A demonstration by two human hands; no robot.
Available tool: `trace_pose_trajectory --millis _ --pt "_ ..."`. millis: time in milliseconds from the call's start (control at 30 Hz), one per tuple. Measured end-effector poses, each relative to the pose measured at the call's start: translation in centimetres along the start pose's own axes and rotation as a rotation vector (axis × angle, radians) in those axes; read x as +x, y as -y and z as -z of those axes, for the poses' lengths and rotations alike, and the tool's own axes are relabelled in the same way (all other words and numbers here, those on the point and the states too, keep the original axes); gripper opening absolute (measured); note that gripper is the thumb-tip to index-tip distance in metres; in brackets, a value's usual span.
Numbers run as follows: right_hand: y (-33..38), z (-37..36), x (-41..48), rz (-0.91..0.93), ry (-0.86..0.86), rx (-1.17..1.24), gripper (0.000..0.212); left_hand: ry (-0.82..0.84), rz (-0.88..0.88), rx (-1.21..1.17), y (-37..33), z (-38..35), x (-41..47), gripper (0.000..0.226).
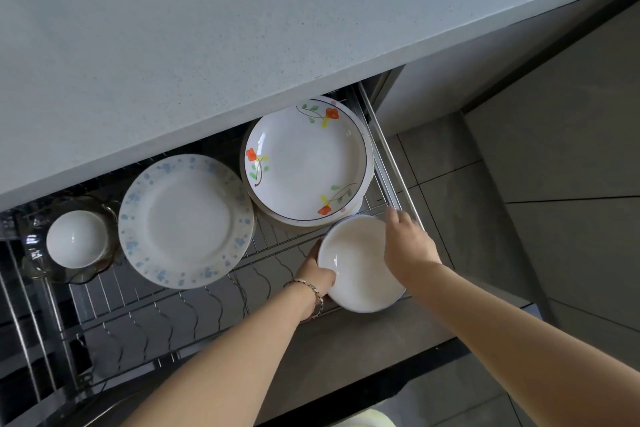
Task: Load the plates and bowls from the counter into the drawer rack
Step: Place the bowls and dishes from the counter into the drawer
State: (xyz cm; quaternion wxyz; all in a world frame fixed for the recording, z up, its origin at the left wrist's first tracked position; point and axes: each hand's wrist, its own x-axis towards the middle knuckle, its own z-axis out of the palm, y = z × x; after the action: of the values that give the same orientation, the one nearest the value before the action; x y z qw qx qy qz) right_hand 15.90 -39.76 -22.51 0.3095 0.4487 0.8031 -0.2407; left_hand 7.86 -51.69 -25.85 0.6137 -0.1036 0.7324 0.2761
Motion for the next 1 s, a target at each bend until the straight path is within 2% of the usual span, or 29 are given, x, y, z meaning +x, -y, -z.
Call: trace_pose_trajectory --millis 100,167,300,467,633,700,833,1000 --pt "0.2 0.2 1.5 0.184 0.038 -0.048 0.058 -0.016 0.012 -0.006 0.4 0.5 0.4 0.059" --pt "0.5 0.7 2.0 0.166 0.106 -0.048 0.055 -0.03 0.007 0.016 0.6 0.5 0.6 0.056" --pt "0.5 1.2 2.5 0.15 0.13 -0.089 0.052 -0.03 -0.043 0.084 0.1 0.3 0.6 0.053" --pt "-0.2 1.7 2.9 -0.02 0.098 -0.07 0.039 0.024 -0.133 0.141 -1.8 -0.6 -0.1 0.055" --pt "0.1 1.4 2.7 -0.056 0.063 -0.067 0.038 0.06 -0.119 0.113 -2.0 -0.2 0.1 0.058" --pt "0.1 1.1 2.2 0.022 0.004 -0.093 0.044 0.087 -0.121 0.08 -1.5 -0.1 0.0 0.062" --pt "-0.7 -0.1 2.4 0.338 -0.197 -0.302 0.05 0.148 -0.112 -0.081 -0.3 -0.2 -0.2 0.068" --pt "-0.7 1.0 3.3 0.369 -0.151 -0.394 0.049 0.175 -0.006 -0.244 -0.1 -0.3 0.1 0.074"
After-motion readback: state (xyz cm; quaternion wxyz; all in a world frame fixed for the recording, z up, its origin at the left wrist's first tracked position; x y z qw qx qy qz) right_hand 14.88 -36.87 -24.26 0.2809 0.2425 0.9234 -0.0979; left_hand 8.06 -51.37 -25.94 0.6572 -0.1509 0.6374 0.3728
